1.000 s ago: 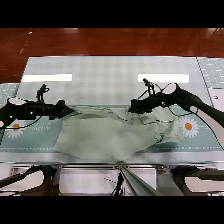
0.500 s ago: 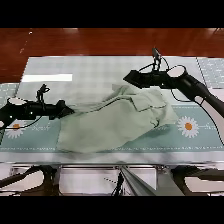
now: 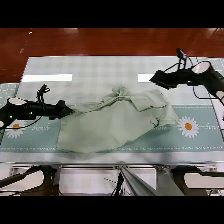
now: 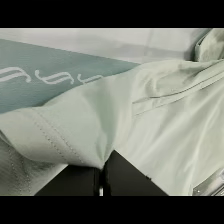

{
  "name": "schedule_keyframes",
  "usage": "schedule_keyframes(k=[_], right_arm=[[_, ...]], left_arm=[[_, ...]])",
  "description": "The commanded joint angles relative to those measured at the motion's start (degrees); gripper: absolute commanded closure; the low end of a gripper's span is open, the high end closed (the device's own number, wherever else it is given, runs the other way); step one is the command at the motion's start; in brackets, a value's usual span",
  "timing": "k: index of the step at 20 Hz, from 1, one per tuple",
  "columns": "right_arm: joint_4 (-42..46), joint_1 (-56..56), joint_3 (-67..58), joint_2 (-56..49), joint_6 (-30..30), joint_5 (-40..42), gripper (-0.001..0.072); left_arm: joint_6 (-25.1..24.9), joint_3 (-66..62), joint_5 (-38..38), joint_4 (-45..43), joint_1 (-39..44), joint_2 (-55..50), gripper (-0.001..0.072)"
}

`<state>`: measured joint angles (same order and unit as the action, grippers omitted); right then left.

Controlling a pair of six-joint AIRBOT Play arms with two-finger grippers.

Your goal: Fold the shirts.

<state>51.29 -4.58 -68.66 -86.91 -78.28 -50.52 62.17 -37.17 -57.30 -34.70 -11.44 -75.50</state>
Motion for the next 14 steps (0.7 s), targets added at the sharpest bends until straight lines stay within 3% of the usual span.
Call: schedule_keyframes(k=[1, 8, 14], right_arm=[[2.91, -6.93, -0.04, -0.44, -1.79, -3.54, 0.0168], [9.07, -8.07, -0.07, -5.09, 2.49, -13.03, 0.0137], [9.29, -4.87, -0.04, -9.01, 1.77, -12.48, 0.0140]], left_arm=[[-0.02, 0.04, -0.13, 0.00, 0.04, -0.04, 0.0680], [0.02, 0.04, -0.20, 0.02, 0.04, -0.04, 0.0680], [0.20, 0.04, -0.26, 0.98, 0.04, -0.04, 0.0681]])
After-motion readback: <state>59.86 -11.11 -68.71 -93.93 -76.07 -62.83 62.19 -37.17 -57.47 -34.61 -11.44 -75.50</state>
